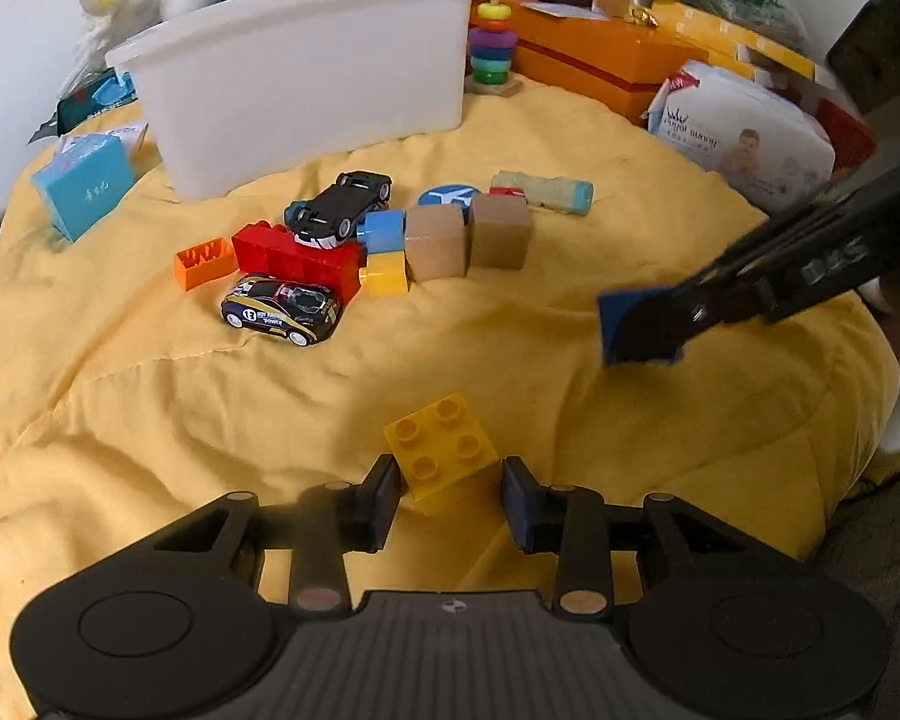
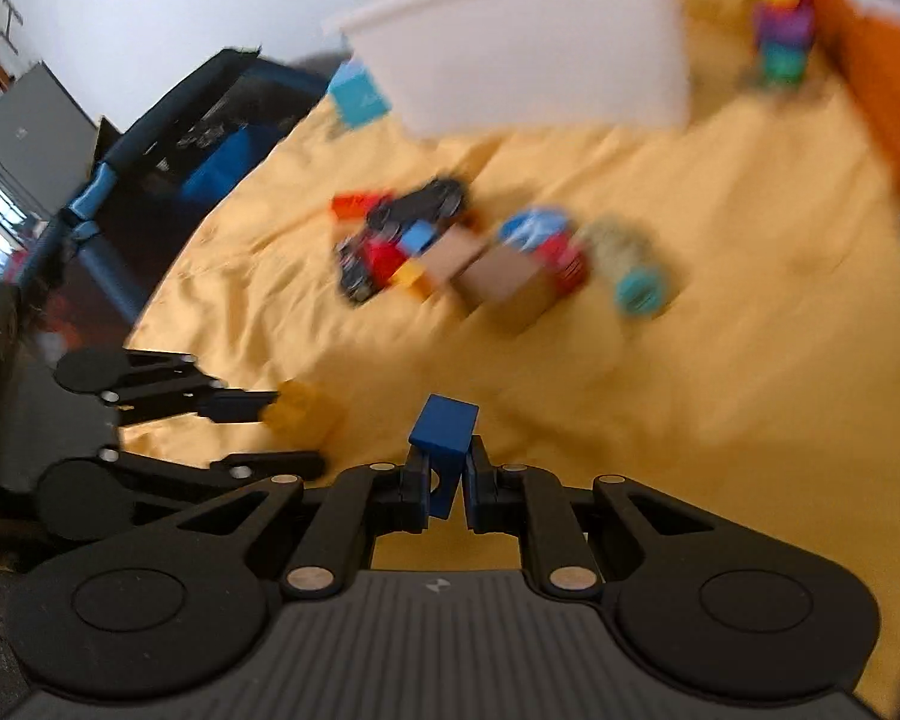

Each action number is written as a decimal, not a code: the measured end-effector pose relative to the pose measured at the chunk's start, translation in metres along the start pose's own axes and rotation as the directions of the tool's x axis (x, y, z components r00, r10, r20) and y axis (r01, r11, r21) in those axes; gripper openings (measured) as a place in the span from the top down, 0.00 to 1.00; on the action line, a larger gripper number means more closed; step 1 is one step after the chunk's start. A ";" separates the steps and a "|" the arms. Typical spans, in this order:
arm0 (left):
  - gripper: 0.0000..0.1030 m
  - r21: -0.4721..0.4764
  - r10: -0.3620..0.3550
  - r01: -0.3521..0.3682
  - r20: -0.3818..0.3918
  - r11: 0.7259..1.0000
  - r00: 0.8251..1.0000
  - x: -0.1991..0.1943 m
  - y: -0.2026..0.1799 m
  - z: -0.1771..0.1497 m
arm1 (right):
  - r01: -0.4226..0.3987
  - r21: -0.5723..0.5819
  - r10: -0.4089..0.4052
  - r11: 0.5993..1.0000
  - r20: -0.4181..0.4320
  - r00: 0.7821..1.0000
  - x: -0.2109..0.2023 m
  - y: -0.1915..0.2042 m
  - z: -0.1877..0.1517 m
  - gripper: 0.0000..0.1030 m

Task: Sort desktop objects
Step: 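Grasp the large yellow Duplo brick with the left tool while the right tool holds the blue brick, then carry both bricks over the white bin and open both tools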

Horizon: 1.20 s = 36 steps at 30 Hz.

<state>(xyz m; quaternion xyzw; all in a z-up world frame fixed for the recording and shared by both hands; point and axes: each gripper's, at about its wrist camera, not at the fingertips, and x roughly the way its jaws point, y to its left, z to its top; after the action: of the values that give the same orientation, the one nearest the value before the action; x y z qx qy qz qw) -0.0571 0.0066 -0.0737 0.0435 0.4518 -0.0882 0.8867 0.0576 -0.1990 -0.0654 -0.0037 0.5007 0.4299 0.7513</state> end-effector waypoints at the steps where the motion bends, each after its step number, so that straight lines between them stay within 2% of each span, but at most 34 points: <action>1: 0.61 0.008 -0.001 0.001 0.003 1.000 1.000 0.001 -0.001 0.002 | 0.003 0.016 -0.002 1.000 -0.010 1.000 0.004 -0.001 0.000 0.88; 3: 0.60 0.013 -0.002 0.002 0.007 1.000 1.000 0.003 -0.001 0.004 | 0.015 0.038 -0.014 0.999 -0.021 1.000 0.010 -0.004 0.000 0.86; 4: 0.60 0.011 -0.005 0.005 0.010 1.000 1.000 0.003 -0.001 0.004 | 0.036 0.041 -0.036 0.998 -0.015 0.999 0.009 -0.004 0.000 0.79; 5: 0.60 0.012 -0.007 0.007 0.012 1.000 1.000 0.003 -0.001 0.004 | 0.061 0.032 -0.061 0.998 -0.001 0.998 0.006 -0.003 -0.001 0.77; 7: 0.60 0.019 -0.007 0.007 0.015 1.000 1.000 0.002 -0.002 0.001 | 0.155 -0.022 -0.154 0.988 0.036 0.987 -0.001 0.004 -0.002 0.68; 10: 0.60 0.036 -0.007 0.006 0.018 0.999 1.000 0.001 -0.006 0.000 | 0.243 -0.089 -0.237 0.966 0.073 0.969 -0.011 0.011 -0.003 0.66; 13: 0.60 0.046 -0.008 0.007 0.019 0.999 1.000 0.000 -0.005 -0.001 | 0.272 -0.099 -0.260 0.957 0.118 0.958 -0.022 0.017 -0.004 0.61; 15: 0.60 0.047 -0.012 0.011 0.019 0.999 1.000 0.000 -0.005 -0.002 | 0.280 -0.137 -0.262 0.950 0.137 0.955 -0.025 0.026 -0.006 0.53; 16: 0.60 0.052 -0.013 0.012 0.020 0.999 1.000 0.000 -0.005 -0.002 | 0.289 -0.160 -0.269 0.944 0.136 0.953 -0.023 0.031 -0.007 0.52; 18: 0.60 0.058 -0.014 0.012 0.021 0.998 1.000 0.000 -0.005 -0.001 | 0.319 -0.205 -0.298 0.925 0.129 0.946 -0.014 0.040 -0.009 0.52; 22: 0.60 0.063 -0.018 0.016 0.021 0.998 1.000 0.001 -0.005 -0.002 | 0.379 -0.277 -0.364 0.883 0.104 0.925 0.006 0.049 -0.015 0.60; 24: 0.60 0.064 -0.022 0.020 0.021 0.998 1.000 0.001 -0.005 -0.003 | 0.390 -0.313 -0.382 0.866 0.091 0.920 0.012 0.051 -0.020 0.59; 27: 0.60 0.061 -0.029 0.027 0.034 0.998 0.999 0.001 -0.002 -0.002 | 0.380 -0.320 -0.373 0.868 0.086 0.924 0.019 0.049 -0.025 0.60; 28: 0.61 0.061 -0.028 0.025 0.048 0.998 0.998 0.000 -0.002 -0.001 | 0.374 -0.310 -0.364 0.874 0.092 0.927 0.019 0.048 -0.026 0.66; 30: 0.61 0.071 -0.017 0.011 0.080 0.997 0.997 -0.005 -0.001 0.003 | 0.367 -0.293 -0.359 0.883 0.083 0.930 0.017 0.047 -0.022 0.66; 36: 0.61 0.087 0.015 -0.032 0.191 0.996 0.981 -0.029 0.007 0.040 | 0.367 -0.246 -0.346 0.897 0.127 0.930 0.002 0.043 0.000 0.66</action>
<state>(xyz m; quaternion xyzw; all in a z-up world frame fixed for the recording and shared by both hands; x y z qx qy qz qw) -0.0404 0.0101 -0.0266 0.0799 0.3601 -0.1017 0.9239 0.0293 -0.1706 -0.0484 -0.1785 0.3988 0.3478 0.8295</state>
